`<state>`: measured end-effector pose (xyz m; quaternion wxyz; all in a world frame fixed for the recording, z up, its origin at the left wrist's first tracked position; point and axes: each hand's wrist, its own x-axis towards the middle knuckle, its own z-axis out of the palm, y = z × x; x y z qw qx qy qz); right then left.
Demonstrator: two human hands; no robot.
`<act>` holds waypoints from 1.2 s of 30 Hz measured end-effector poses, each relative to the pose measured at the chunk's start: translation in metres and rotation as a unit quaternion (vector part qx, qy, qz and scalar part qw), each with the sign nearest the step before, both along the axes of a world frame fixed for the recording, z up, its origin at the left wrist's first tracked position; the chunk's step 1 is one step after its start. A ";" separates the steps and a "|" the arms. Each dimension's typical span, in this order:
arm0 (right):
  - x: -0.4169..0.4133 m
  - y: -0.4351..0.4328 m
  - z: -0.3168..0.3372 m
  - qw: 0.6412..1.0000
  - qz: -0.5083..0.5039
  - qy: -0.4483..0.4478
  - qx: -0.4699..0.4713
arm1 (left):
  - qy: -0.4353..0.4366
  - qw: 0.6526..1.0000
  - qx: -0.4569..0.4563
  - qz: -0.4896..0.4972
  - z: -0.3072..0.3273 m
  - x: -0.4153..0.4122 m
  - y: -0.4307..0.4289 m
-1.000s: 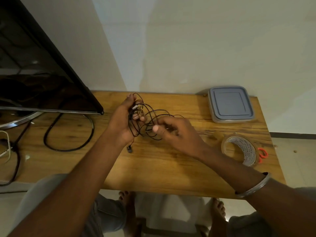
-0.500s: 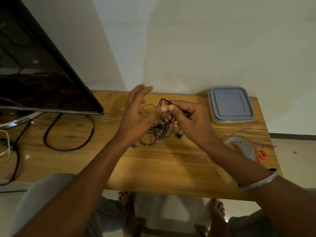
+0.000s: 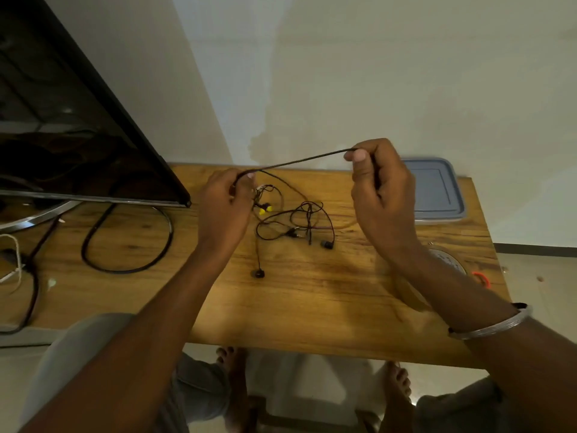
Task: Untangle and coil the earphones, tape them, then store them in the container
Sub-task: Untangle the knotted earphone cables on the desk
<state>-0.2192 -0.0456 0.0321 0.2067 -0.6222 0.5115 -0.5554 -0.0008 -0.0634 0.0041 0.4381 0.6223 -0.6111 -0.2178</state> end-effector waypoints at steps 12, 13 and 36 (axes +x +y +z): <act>-0.002 0.000 0.017 0.992 -0.011 -0.110 0.058 | 0.063 0.989 -0.049 0.124 0.016 0.004 -0.001; -0.001 0.000 0.018 0.988 0.007 -0.133 0.083 | 0.110 0.989 -0.021 0.101 0.016 0.002 0.001; 0.000 -0.007 -0.003 0.841 0.126 -0.399 0.343 | 0.492 0.822 0.190 -0.214 0.030 -0.019 0.008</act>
